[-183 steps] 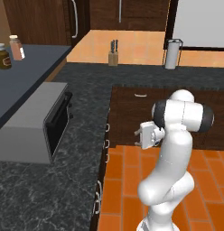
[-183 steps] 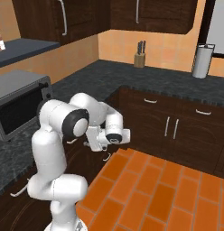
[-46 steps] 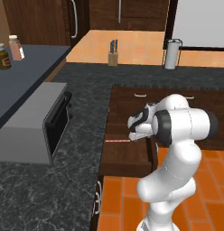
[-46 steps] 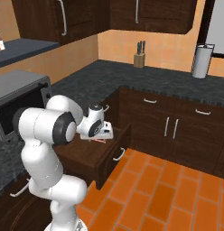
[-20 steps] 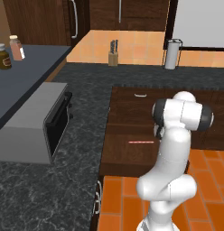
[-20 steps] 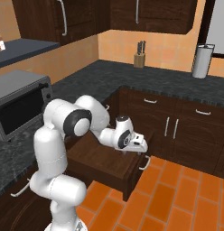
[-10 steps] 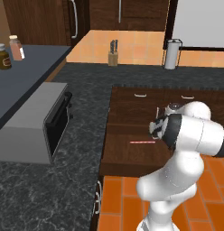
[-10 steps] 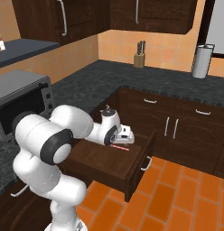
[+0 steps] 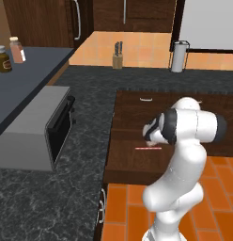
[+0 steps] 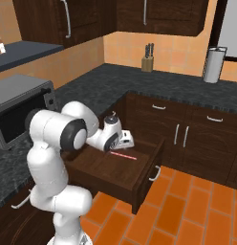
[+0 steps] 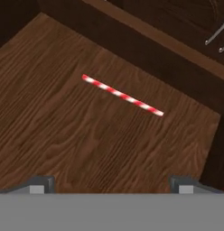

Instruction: Take a straw from the drawer in front and place it inside the glass cup on the dining counter.

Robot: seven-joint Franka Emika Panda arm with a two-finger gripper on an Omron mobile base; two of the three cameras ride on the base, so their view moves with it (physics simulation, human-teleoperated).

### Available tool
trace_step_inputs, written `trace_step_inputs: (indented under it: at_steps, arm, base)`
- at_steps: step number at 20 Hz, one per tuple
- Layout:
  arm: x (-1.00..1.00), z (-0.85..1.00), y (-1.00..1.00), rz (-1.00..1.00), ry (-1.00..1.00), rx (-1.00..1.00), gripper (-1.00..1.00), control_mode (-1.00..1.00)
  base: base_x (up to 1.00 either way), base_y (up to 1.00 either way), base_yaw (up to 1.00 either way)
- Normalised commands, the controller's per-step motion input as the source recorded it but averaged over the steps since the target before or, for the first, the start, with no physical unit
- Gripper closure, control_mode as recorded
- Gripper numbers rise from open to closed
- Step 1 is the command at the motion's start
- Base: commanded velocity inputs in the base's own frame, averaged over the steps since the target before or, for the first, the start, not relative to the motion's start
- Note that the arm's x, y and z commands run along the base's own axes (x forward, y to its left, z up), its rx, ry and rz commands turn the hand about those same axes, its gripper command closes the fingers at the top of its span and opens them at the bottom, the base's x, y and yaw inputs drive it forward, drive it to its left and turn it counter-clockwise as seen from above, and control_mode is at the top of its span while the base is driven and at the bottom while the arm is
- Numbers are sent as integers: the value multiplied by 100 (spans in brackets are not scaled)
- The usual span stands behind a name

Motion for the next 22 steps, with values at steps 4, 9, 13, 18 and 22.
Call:
trace_step_inputs:
  at_steps: [4, 9, 13, 18, 22]
  arm:
    - [20, -61, 18, 13, 0, 0, -100, -100]
    - [56, -35, 18, 2, 0, 0, -100, -100]
    - [66, -25, 6, 0, 0, 0, -100, -100]
    - [62, -28, 0, 0, 3, 0, -100, -100]
    - [59, -28, 0, 0, 5, 0, -100, -100]
  base:
    - [0, 0, 0]
    - [0, 0, 0]
    - [0, 0, 0]
    - [0, 0, 0]
    - [0, 0, 0]
